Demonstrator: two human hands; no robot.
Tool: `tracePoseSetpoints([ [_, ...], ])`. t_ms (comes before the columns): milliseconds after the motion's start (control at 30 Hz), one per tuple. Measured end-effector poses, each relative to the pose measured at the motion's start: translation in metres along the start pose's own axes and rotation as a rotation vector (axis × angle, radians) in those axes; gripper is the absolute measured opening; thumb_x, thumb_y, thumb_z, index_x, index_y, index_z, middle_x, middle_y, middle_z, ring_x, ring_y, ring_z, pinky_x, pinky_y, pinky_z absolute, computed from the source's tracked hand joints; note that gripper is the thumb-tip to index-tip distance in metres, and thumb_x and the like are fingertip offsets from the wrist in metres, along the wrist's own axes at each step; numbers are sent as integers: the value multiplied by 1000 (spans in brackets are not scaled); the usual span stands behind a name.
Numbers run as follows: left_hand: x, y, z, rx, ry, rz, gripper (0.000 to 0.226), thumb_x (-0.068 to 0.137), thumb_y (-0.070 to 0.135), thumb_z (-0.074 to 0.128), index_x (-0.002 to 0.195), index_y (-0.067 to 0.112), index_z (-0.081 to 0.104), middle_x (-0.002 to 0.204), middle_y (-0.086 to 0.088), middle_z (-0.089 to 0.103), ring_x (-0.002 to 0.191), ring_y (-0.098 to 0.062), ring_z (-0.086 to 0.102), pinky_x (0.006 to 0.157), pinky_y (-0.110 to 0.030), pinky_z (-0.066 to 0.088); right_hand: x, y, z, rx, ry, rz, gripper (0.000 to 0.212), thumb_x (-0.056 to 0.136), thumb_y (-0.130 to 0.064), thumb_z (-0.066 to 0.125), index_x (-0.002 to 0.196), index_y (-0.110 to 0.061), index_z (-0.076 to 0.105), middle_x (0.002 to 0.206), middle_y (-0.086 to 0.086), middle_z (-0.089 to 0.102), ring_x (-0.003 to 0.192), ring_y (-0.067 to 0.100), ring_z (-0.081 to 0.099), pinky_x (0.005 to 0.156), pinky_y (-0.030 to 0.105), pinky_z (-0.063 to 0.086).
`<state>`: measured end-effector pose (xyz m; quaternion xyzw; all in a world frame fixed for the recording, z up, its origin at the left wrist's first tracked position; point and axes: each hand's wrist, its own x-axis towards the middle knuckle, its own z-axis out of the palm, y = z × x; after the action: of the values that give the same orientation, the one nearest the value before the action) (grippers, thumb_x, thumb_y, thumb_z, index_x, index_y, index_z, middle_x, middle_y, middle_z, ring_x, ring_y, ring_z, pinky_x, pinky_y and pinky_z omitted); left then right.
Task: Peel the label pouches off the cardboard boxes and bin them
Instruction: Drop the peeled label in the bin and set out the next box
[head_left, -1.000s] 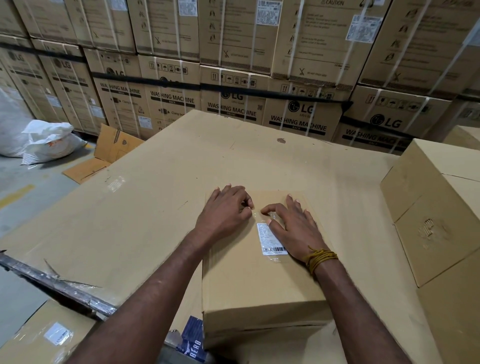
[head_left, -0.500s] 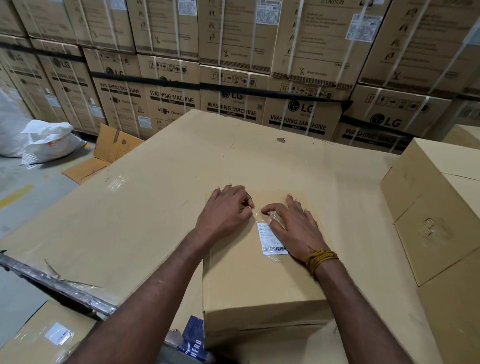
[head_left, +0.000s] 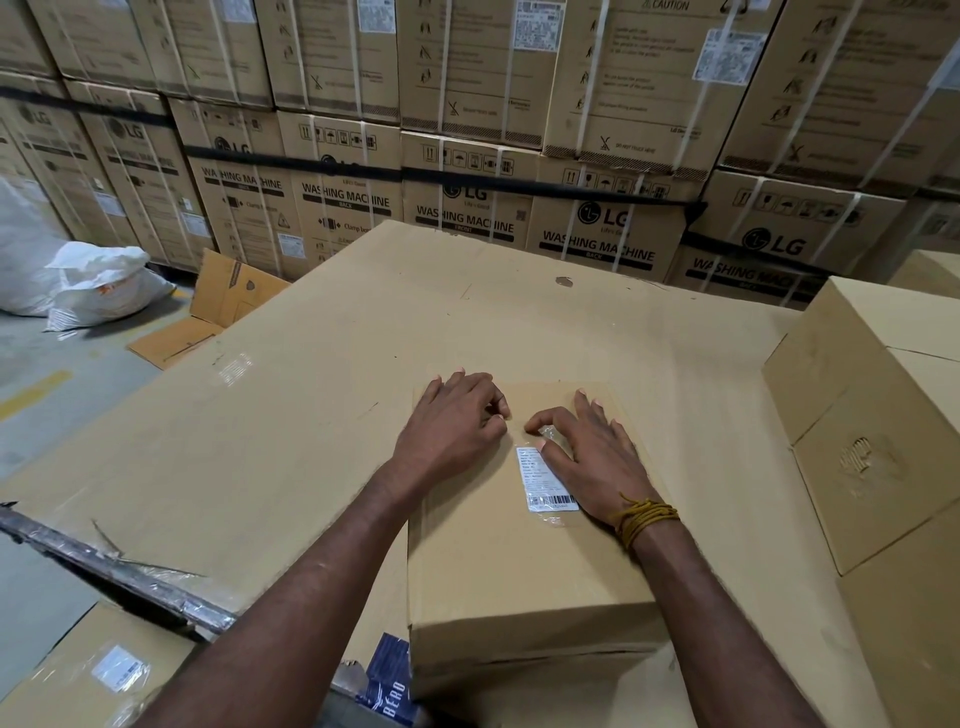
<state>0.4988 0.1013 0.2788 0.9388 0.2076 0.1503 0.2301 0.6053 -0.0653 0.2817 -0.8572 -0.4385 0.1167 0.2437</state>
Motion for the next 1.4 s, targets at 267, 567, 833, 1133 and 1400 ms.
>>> tracePoseSetpoints([
  [267, 0, 0, 0, 0, 2, 4, 16, 95, 21, 45, 105, 26, 57, 141, 8, 50, 148, -16, 23, 120, -37, 10, 0, 2, 1, -5, 1, -5, 29, 103, -41, 39, 130, -50, 46, 167, 4, 4, 154, 18, -2, 121, 37, -1],
  [567, -1, 0, 0, -3, 5, -3, 15, 94, 22, 46, 104, 26, 56, 143, 7, 49, 148, -17, 23, 120, -36, 10, 1, 3, 3, -34, 30, -5, 34, 101, -41, 43, 136, -42, 44, 166, 5, 9, 154, 18, 2, 121, 37, 4],
  [833, -1, 0, 0, 1, 4, -2, 15, 95, 23, 47, 105, 27, 57, 145, 7, 48, 149, -16, 22, 119, -35, 10, 2, 6, 5, -16, 58, -11, 33, 100, -41, 46, 133, -38, 45, 165, 5, 15, 153, 16, 3, 123, 37, 6],
  [1133, 0, -1, -1, 1, -3, 3, 12, 95, 23, 46, 102, 30, 54, 145, 7, 47, 148, -17, 23, 120, -37, 9, 1, 6, 5, 10, 81, -1, 23, 99, -40, 48, 122, -34, 49, 164, 2, 19, 153, 13, 4, 121, 35, 8],
  [1400, 0, -1, -1, -11, -1, 0, 12, 95, 23, 46, 102, 30, 54, 144, 8, 47, 148, -16, 23, 121, -37, 9, 2, 7, 6, 19, 104, 1, 19, 99, -40, 49, 116, -32, 52, 160, -1, 28, 153, 11, 5, 120, 34, 9],
])
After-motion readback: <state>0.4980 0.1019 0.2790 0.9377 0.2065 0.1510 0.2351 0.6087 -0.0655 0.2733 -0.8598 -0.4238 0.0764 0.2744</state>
